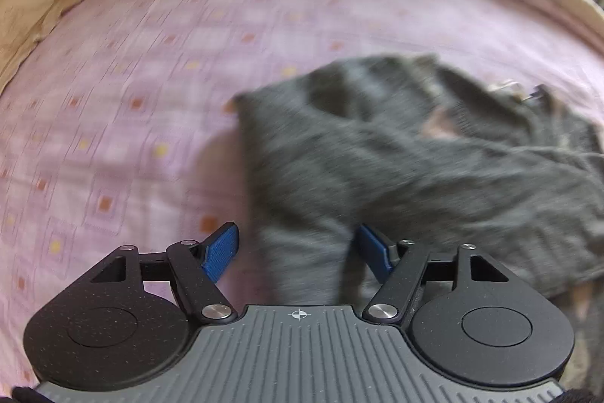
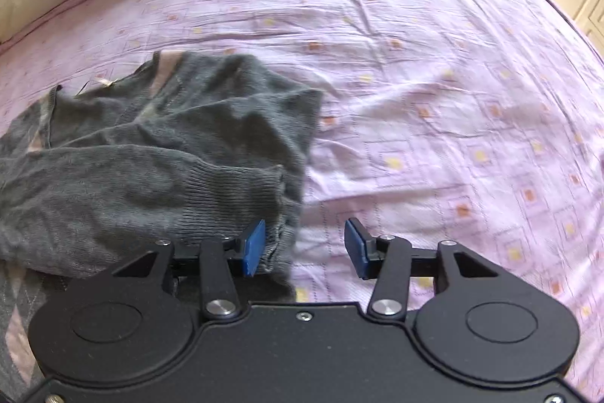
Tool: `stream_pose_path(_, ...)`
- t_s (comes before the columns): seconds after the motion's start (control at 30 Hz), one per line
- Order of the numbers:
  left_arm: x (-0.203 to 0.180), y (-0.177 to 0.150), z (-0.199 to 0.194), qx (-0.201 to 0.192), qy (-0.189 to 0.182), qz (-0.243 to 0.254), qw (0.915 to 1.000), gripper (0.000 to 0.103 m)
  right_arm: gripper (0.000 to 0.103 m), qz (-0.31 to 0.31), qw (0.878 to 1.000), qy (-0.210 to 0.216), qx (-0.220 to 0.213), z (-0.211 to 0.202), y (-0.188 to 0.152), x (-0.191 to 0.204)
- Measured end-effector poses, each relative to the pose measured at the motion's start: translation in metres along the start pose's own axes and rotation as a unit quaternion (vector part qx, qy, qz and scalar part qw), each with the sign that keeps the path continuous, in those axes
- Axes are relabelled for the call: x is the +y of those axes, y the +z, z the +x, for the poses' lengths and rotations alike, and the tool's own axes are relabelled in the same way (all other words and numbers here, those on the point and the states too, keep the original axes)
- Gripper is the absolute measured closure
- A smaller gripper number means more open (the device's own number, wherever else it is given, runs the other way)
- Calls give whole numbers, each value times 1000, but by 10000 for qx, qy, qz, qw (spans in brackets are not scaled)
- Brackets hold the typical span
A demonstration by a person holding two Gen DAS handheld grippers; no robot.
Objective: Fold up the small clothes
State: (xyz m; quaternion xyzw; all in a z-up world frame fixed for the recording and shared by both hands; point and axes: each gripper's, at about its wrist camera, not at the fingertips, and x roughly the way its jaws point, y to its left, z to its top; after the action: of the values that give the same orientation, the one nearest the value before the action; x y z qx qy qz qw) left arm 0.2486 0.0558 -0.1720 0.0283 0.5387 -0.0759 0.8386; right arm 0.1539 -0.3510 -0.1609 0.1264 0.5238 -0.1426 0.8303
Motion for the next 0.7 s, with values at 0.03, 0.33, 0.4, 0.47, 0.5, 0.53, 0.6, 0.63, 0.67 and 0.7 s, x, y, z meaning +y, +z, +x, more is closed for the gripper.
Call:
stream_pose_path(0.03,11,-3,0,-60,-151,-179,9997,28,44,22,10000,15,-21,-2,-1,-2)
stream_pose_path(0.33,29,-25,-28,-73,-475,-330,9983,29,24,-237,9986,479,1,-24,-17,6)
stream_pose_path(0.4,27,-34,-35,-20,-662,-353,9972,28,18,-375,9977,558,91,-26,-24,12)
stream_pose_path(0.47,24,-46,-44,29,-751,-310,9967,27,15,-447,9968,641,163,-30,-33,16)
stream_pose_path(0.5,22,-53,-49,27,-754,-269,9968,26,14,-477,9965,664,191,-32,-37,18)
stream_pose_path(0.53,21,-59,-53,28,-747,-227,9969,26,13,-520,9960,690,223,-35,-43,21)
stream_pose_path(0.6,17,-72,-61,62,-743,-163,9971,21,9,-601,9950,748,282,-40,-55,25)
stream_pose_path(0.63,16,-80,-66,89,-761,-142,9970,20,6,-630,9945,786,301,-42,-62,27)
stream_pose_path(0.67,15,-87,-70,116,-780,-118,9968,18,3,-662,9939,820,321,-45,-67,29)
stream_pose_path(0.7,14,-93,-73,132,-783,-86,9968,18,2,-700,9934,842,344,-47,-73,31)
